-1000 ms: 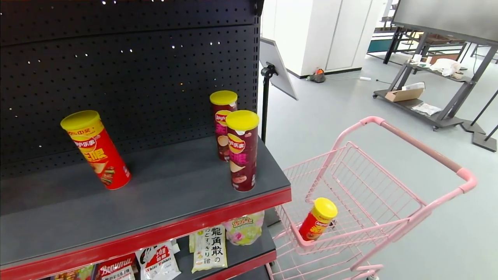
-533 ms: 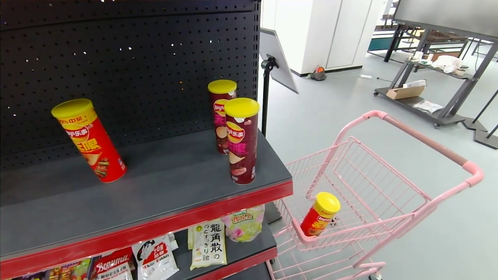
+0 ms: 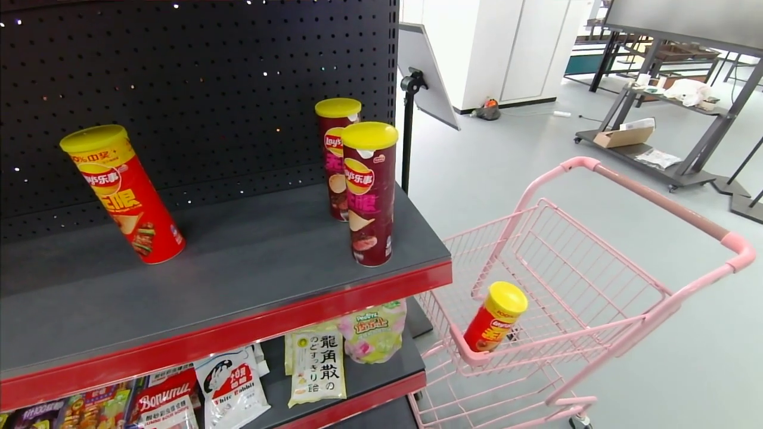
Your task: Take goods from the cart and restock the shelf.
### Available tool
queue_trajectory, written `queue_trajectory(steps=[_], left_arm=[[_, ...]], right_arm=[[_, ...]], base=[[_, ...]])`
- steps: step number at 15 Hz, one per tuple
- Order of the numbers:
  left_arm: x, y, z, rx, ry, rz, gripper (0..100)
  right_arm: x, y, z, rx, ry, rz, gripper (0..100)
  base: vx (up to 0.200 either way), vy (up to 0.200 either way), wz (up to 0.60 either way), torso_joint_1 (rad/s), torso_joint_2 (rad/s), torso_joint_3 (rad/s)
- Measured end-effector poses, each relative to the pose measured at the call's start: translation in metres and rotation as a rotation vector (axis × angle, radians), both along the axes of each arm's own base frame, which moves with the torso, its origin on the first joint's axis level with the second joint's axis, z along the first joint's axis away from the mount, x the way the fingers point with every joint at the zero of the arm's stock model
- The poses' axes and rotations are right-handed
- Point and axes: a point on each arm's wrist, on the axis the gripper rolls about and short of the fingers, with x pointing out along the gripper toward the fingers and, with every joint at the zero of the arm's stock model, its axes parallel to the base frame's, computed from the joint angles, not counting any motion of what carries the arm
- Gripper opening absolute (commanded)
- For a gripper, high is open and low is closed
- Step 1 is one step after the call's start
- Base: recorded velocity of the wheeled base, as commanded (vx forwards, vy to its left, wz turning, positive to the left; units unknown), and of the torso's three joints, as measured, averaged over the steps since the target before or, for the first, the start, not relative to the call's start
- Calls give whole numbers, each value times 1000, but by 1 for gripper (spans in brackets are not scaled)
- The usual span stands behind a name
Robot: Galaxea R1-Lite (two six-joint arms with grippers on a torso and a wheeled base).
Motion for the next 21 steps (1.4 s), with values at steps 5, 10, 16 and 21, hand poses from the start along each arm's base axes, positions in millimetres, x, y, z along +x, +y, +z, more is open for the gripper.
queue_trajectory(steps=[5, 10, 16, 21], left_arm=[[0, 0, 0, -1, -1, 0, 100], [0, 0, 0, 0, 0, 0, 100], [0, 0, 0, 1, 0, 0, 100], [0, 0, 0, 2, 0, -2, 100]], right_arm=[[0, 0, 0, -1, 0, -1, 100], [0, 0, 0, -4, 0, 0, 100], [4, 0, 21, 17, 31, 50, 100], [79, 5, 105, 80, 217, 113, 100]], base=[[0, 0, 0, -152, 389, 238], [0, 0, 0, -102, 283, 177], [0, 0, 0, -3, 8, 4], [0, 0, 0, 0, 0, 0]])
